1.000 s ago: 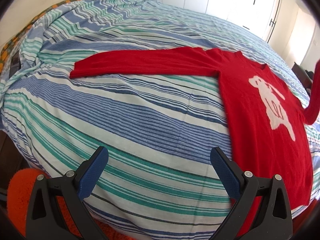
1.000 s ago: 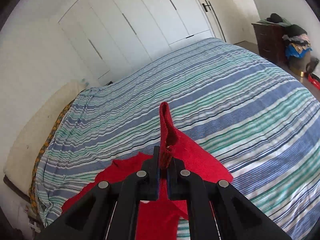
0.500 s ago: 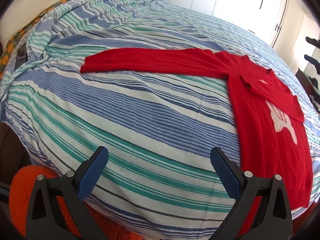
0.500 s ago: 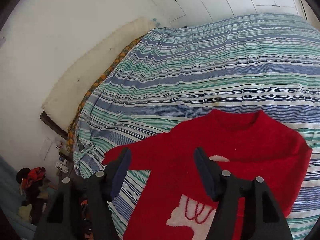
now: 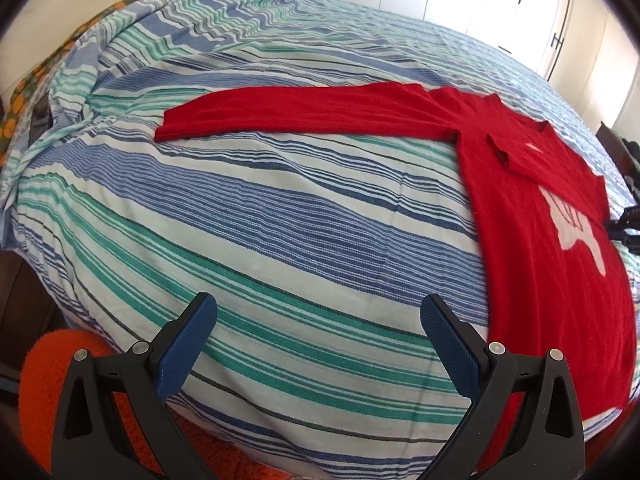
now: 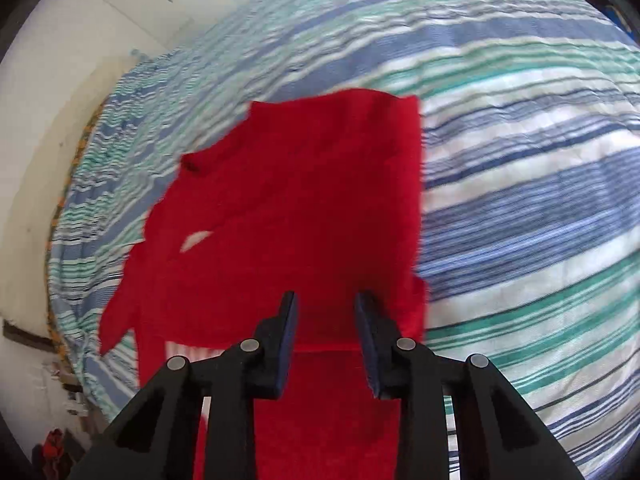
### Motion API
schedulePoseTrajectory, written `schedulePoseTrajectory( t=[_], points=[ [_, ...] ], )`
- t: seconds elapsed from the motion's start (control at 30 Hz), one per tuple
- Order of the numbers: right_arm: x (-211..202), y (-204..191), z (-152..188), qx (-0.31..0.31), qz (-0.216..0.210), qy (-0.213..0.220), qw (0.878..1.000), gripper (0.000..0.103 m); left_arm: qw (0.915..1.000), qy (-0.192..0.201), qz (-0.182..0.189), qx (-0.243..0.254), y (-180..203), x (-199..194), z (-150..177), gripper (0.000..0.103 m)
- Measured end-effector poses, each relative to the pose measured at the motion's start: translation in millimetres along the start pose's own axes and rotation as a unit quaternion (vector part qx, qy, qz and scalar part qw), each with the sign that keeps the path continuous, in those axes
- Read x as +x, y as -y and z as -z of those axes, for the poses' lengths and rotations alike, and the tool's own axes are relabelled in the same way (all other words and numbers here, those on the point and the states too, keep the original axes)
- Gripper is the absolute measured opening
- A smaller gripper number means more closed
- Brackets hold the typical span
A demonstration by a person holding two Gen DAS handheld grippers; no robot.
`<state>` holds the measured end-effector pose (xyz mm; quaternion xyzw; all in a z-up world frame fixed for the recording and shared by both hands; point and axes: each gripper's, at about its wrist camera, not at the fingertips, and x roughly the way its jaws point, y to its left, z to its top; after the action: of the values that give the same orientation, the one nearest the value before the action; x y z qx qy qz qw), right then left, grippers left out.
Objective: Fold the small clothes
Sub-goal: 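Fold the held sleeve across the sweater body with the right gripper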
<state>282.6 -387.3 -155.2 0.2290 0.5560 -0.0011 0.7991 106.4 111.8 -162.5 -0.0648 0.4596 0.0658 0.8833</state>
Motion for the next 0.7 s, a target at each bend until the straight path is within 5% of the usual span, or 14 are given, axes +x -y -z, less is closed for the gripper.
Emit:
schedulePoseTrajectory(
  t=[0.03, 0.07, 0.13, 0.23, 0.4, 0.5, 0.6, 0.7],
  points=[
    [8.4, 12.1, 2.8, 0.012, 0.014, -0.006, 1.0, 0.004, 1.0, 0.0, -0.002, 0.001, 0.2, -0.4, 0.5, 0.102],
    [8.4, 21.3, 3.0, 0.018, 0.013, 0.003, 1.0, 0.0, 1.0, 0.001, -0.003, 0.002, -0.6, -0.5, 0.6, 0.102],
    [-2.5, 21.5, 1.0, 0.006, 0.006, 0.015, 1.0, 0.001, 1.0, 0.0, -0.002, 0.0, -2.1, 0.6, 0.9, 0.102],
    [-36.6, -3.9, 7.3, -0.095, 0.011, 0.043, 0.994, 0.006, 1.0, -0.005, 0.0, -0.004, -3.4, 4.5, -0.8, 0.102],
    [-83.0, -25.0, 70.5, -0.2, -0.058, 0.039, 0.977, 0.006, 1.0, -0.005, 0.008, 0.003, 2.6, 6.4, -2.1, 0.102],
    [-78.0, -19.4, 129.0, -0.219, -0.071, 0.013, 0.973, 0.006, 0.9998, -0.006, 0.009, 0.018, 8.5, 7.0, -0.4, 0.102],
    [-50.6, 5.5, 176.4, -0.217, -0.016, -0.035, 0.975, 0.006, 0.9992, -0.014, 0.003, 0.038, 15.3, 10.6, 2.5, 0.102],
    [-64.3, 31.1, 190.3, -0.162, -0.026, -0.005, 0.986, 0.005, 0.9985, -0.016, 0.0, 0.052, 19.6, 11.8, 5.1, 0.102]
  ],
)
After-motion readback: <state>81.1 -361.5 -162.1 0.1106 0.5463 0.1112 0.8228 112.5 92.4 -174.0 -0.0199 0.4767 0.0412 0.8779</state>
